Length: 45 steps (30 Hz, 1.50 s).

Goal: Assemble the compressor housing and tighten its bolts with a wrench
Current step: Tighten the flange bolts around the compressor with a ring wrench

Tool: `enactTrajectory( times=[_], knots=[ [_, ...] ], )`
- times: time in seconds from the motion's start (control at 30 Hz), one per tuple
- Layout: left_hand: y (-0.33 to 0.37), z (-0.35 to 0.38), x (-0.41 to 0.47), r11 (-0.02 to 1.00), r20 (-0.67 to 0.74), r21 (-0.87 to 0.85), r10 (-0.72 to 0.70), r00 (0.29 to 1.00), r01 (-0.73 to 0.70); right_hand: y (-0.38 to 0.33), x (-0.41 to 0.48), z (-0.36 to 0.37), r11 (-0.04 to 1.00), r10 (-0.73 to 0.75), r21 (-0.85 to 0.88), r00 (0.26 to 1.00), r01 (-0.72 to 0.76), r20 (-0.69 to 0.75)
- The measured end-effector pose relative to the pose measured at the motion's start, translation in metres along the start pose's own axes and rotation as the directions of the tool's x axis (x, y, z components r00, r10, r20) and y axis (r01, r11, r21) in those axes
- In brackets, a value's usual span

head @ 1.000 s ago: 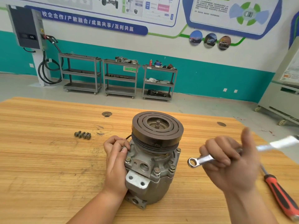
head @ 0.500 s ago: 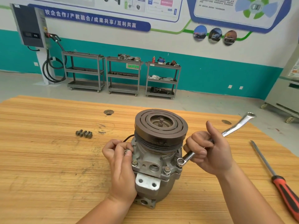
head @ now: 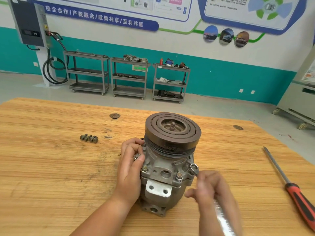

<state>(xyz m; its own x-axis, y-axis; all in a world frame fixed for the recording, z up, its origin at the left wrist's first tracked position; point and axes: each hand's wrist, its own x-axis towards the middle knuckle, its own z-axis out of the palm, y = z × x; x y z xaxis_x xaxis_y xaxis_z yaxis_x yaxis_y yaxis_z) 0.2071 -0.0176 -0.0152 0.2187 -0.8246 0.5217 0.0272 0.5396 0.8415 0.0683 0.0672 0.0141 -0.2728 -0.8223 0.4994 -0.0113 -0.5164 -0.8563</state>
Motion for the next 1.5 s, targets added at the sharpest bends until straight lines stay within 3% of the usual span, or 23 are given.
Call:
enactTrajectory(
  times=[0.07, 0.13, 0.2, 0.23, 0.3, 0.37, 0.5, 0.63, 0.73, 0.87, 0.93, 1.03, 1.13, 1.2, 1.27, 1.3, 1.37, 1.4, 1.5],
  knots=[
    [-0.002, -0.003, 0.003, 0.999, 0.043, -0.032, -0.001, 0.999, 0.002, 0.009, -0.010, 0.006, 0.993, -0.071, -0.090, 0.995, 0.077, 0.068],
    [-0.003, -0.006, 0.003, 0.997, 0.082, -0.067, -0.019, 0.996, 0.024, 0.012, -0.002, 0.001, 0.999, 0.042, -0.022, 0.986, -0.039, 0.160],
    [-0.004, -0.008, 0.002, 0.994, 0.118, -0.089, -0.045, 0.992, 0.056, 0.005, 0.013, -0.005, 0.997, -0.056, 0.058, 0.985, 0.046, 0.165],
    [-0.004, -0.008, 0.001, 0.993, 0.130, -0.092, -0.062, 0.990, 0.075, -0.001, 0.019, -0.009, 0.977, -0.111, 0.196, 0.987, 0.086, 0.119],
    [-0.004, -0.008, 0.001, 0.992, 0.140, -0.083, -0.083, 0.987, 0.095, -0.011, 0.031, -0.018, 0.887, -0.011, 0.460, 0.996, -0.033, 0.092],
    [-0.004, -0.007, 0.002, 0.993, 0.140, -0.073, -0.080, 0.987, 0.091, -0.014, 0.054, -0.030, 0.813, 0.170, 0.531, 0.969, -0.240, 0.179],
    [-0.004, -0.007, 0.001, 0.995, 0.131, -0.064, -0.062, 0.990, 0.070, -0.005, 0.103, -0.047, 0.711, 0.339, 0.462, 0.834, -0.530, 0.435],
    [-0.005, -0.008, 0.002, 0.995, 0.149, -0.046, -0.086, 0.985, 0.094, 0.016, 0.123, -0.047, 0.547, 0.203, 0.439, 0.622, -0.713, 0.756],
    [-0.007, -0.009, 0.002, 0.991, 0.160, -0.047, -0.117, 0.980, 0.126, 0.024, 0.134, -0.039, 0.567, 0.168, 0.328, 0.496, -0.756, 0.852],
    [-0.008, -0.010, 0.002, 0.985, 0.194, -0.041, -0.158, 0.968, 0.169, 0.025, 0.145, -0.034, 0.539, 0.206, 0.247, 0.411, -0.805, 0.888],
    [-0.010, -0.011, 0.002, 0.977, 0.213, -0.058, -0.188, 0.959, 0.204, 0.020, 0.141, -0.032, 0.529, 0.308, 0.232, 0.439, -0.816, 0.844],
    [-0.012, -0.014, 0.002, 0.966, 0.236, -0.091, -0.217, 0.947, 0.243, 0.008, 0.121, -0.030, 0.552, 0.482, 0.336, 0.621, -0.763, 0.618],
    [-0.013, -0.014, 0.003, 0.965, 0.241, -0.095, -0.217, 0.946, 0.246, -0.001, 0.084, -0.028, 0.708, 0.428, 0.493, 0.862, -0.506, 0.271],
    [-0.012, -0.014, 0.003, 0.962, 0.238, -0.098, -0.226, 0.945, 0.255, -0.008, 0.057, -0.019, 0.829, 0.312, 0.479, 0.950, -0.289, 0.034],
    [-0.012, -0.013, 0.003, 0.961, 0.240, -0.104, -0.226, 0.944, 0.256, -0.007, 0.036, -0.012, 0.878, 0.281, 0.430, 0.954, -0.212, -0.103],
    [-0.011, -0.013, 0.003, 0.962, 0.241, -0.105, -0.220, 0.945, 0.251, -0.004, 0.027, -0.008, 0.913, 0.263, 0.347, 0.960, -0.216, -0.092],
    [-0.010, -0.013, 0.004, 0.969, 0.245, -0.095, -0.201, 0.948, 0.230, 0.004, 0.011, 0.006, 0.999, 0.045, 0.025, 0.999, -0.044, -0.017],
    [-0.011, -0.013, 0.004, 0.972, 0.253, -0.086, -0.191, 0.948, 0.219, 0.009, 0.004, 0.011, 0.996, -0.072, -0.048, 0.997, 0.071, -0.017],
    [-0.011, -0.013, 0.004, 0.974, 0.276, -0.081, -0.180, 0.944, 0.209, -0.005, 0.005, 0.006, 0.972, -0.042, 0.227, 0.997, 0.057, -0.070]
  ],
)
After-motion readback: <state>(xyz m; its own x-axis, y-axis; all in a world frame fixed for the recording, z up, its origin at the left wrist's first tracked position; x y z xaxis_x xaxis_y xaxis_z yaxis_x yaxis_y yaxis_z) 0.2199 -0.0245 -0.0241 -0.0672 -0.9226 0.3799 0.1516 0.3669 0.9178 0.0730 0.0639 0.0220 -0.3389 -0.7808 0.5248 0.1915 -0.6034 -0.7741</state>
